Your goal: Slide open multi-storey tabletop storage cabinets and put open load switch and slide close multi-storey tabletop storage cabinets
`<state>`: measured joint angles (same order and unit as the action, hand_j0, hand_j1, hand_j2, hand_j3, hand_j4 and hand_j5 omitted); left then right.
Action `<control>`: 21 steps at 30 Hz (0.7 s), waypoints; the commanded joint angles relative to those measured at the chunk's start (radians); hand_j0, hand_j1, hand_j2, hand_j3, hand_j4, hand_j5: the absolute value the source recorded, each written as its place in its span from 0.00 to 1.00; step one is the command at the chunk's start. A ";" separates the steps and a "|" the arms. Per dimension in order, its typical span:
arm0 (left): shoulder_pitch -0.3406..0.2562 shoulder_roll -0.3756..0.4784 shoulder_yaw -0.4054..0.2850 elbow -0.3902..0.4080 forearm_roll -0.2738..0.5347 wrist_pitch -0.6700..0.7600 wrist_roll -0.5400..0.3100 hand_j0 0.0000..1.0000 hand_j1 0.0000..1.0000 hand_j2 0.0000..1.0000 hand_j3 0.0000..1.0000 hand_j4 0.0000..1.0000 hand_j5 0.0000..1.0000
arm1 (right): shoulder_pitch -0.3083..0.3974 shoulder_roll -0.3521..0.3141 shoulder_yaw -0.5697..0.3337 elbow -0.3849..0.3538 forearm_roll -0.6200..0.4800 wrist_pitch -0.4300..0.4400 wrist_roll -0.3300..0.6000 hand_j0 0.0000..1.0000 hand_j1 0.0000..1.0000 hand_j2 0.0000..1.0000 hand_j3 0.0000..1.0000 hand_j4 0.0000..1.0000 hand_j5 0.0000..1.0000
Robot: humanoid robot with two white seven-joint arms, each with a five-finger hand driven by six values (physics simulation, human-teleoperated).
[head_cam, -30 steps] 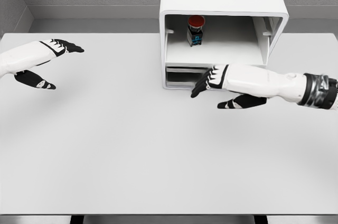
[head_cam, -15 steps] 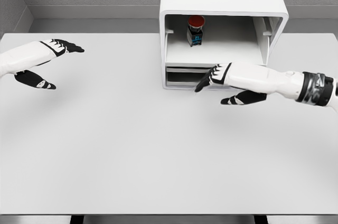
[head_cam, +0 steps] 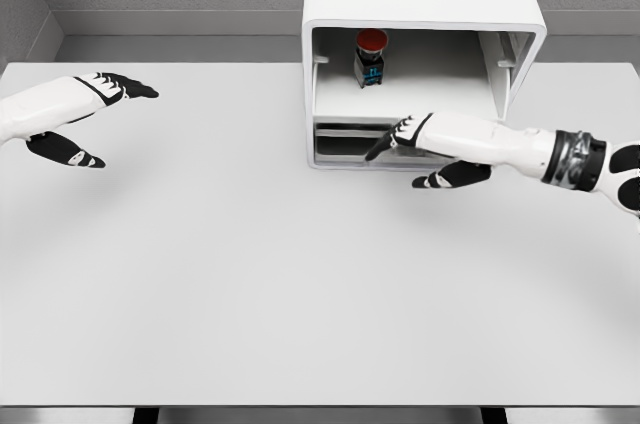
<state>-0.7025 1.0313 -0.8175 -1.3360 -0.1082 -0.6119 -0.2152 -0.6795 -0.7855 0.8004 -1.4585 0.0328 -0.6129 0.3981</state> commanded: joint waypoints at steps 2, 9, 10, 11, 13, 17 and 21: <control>0.000 0.001 0.001 0.000 0.007 0.001 0.000 1.00 1.00 1.00 1.00 1.00 1.00 | -0.009 0.026 0.014 0.055 -0.004 0.002 -0.001 0.77 0.77 0.77 0.77 0.77 0.77; 0.000 0.001 0.001 0.000 0.007 0.001 0.000 1.00 1.00 1.00 1.00 1.00 1.00 | -0.025 0.028 0.011 0.012 -0.005 0.002 -0.007 0.77 0.77 0.77 0.77 0.77 0.77; 0.000 0.001 0.001 0.000 0.007 0.001 0.000 1.00 1.00 1.00 1.00 1.00 1.00 | -0.025 0.026 0.010 0.012 -0.005 0.002 -0.008 0.77 0.77 0.77 0.77 0.77 0.77; 0.000 0.001 0.001 0.000 0.007 0.001 0.000 1.00 1.00 1.00 1.00 1.00 1.00 | -0.028 0.026 0.005 0.021 -0.010 0.002 -0.008 0.77 0.77 0.77 0.77 0.77 0.77; 0.000 0.001 0.001 0.000 0.007 0.001 0.000 1.00 1.00 1.00 1.00 1.00 1.00 | -0.052 0.026 0.003 0.053 -0.011 0.002 -0.008 0.77 0.77 0.77 0.77 0.77 0.77; 0.000 0.001 0.001 -0.002 0.007 0.001 0.000 1.00 1.00 1.00 1.00 1.00 1.00 | -0.003 -0.066 0.007 -0.177 -0.011 0.002 -0.013 0.78 0.78 0.78 0.78 0.78 0.78; 0.005 0.001 0.003 0.000 0.007 0.001 0.000 1.00 1.00 1.00 1.00 1.00 1.00 | 0.034 -0.152 0.007 -0.243 -0.007 0.002 -0.015 0.79 0.79 0.79 0.79 0.79 0.79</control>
<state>-0.6980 1.0313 -0.8169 -1.3365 -0.1082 -0.6120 -0.2153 -0.6443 -0.8893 0.8093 -1.6528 0.0324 -0.6130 0.3850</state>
